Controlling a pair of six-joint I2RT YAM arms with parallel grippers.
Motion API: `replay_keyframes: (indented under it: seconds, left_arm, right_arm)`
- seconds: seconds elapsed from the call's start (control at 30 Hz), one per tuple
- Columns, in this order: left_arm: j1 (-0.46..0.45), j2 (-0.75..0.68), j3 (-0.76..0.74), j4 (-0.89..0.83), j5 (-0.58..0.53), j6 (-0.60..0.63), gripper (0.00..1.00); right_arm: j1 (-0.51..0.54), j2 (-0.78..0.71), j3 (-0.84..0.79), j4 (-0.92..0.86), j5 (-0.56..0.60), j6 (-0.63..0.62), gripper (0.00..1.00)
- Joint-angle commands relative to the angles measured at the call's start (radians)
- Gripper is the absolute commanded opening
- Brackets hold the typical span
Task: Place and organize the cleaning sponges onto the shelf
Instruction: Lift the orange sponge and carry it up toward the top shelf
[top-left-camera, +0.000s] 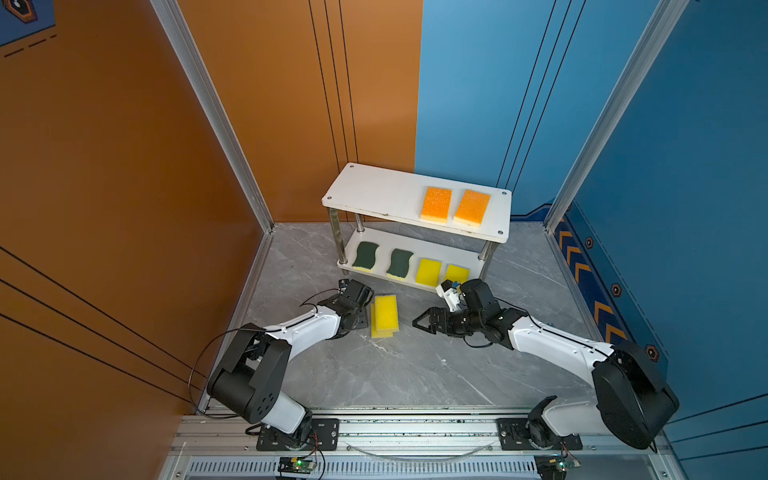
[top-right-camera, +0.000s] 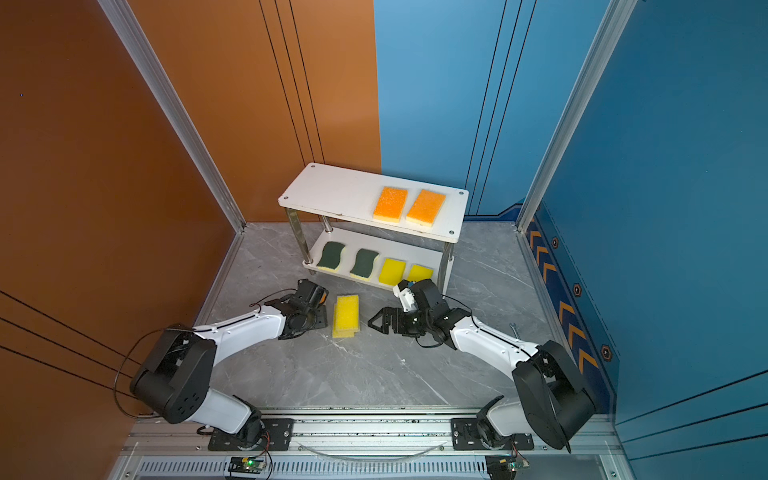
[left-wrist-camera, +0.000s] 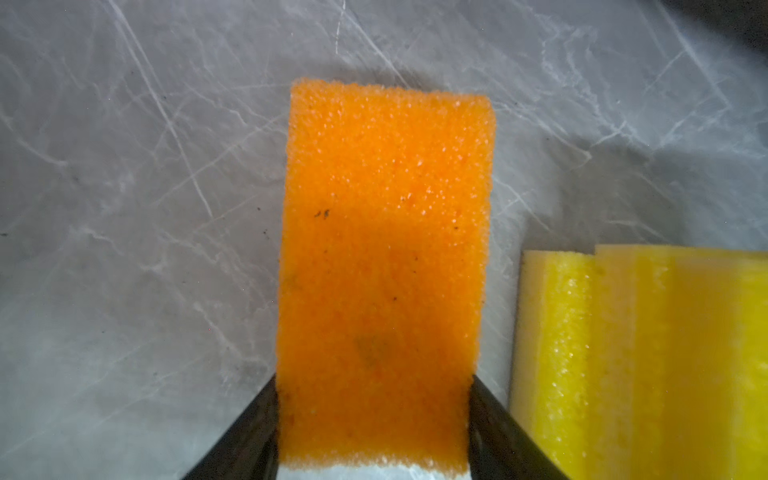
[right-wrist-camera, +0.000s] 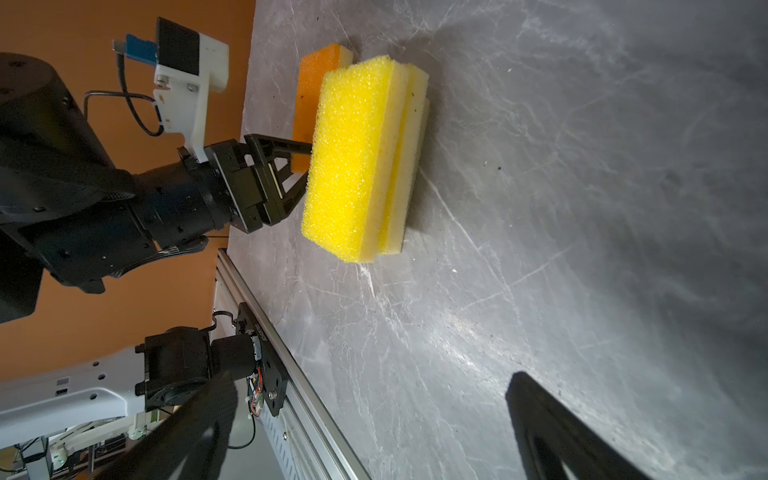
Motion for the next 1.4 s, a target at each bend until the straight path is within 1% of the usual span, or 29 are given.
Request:
replay_keyframes:
  seconds: [0.0, 0.47, 0.63, 0.73, 0.9, 1.2, 1.23, 1.37]
  left_arm:
    - [0.013, -0.029, 0.004, -0.051, -0.007, 0.017, 0.65]
    - [0.018, -0.166, 0.053, -0.155, -0.011, 0.035, 0.66]
    - [0.017, -0.219, 0.083, -0.196, 0.003, 0.048, 0.65]
    - [0.018, -0.25, 0.11, -0.236, -0.01, 0.059, 0.65]
    - [0.017, -0.303, 0.168, -0.295, 0.01, 0.086, 0.63]
    - [-0.003, -0.431, 0.238, -0.35, -0.002, 0.104, 0.62]
    - [-0.005, -0.439, 0.273, -0.358, -0.001, 0.107, 0.62]
    - [-0.023, -0.463, 0.322, -0.381, 0.001, 0.128, 0.62]
  right_arm:
    - [-0.002, 0.014, 0.013, 0.022, -0.007, -0.011, 1.0]
    - [-0.001, 0.024, 0.013, 0.03, -0.01, -0.008, 1.0]
    - [-0.001, 0.026, 0.014, 0.03, -0.012, -0.008, 1.0]
    - [-0.002, 0.029, 0.012, 0.031, -0.014, -0.008, 1.0]
    - [-0.003, 0.031, 0.012, 0.036, -0.015, -0.008, 1.0]
    - [-0.002, 0.031, 0.015, 0.04, -0.019, -0.005, 1.0]
    - [-0.003, 0.031, 0.014, 0.041, -0.019, -0.005, 1.0]
    - [-0.002, 0.04, 0.019, 0.043, -0.025, -0.005, 1.0]
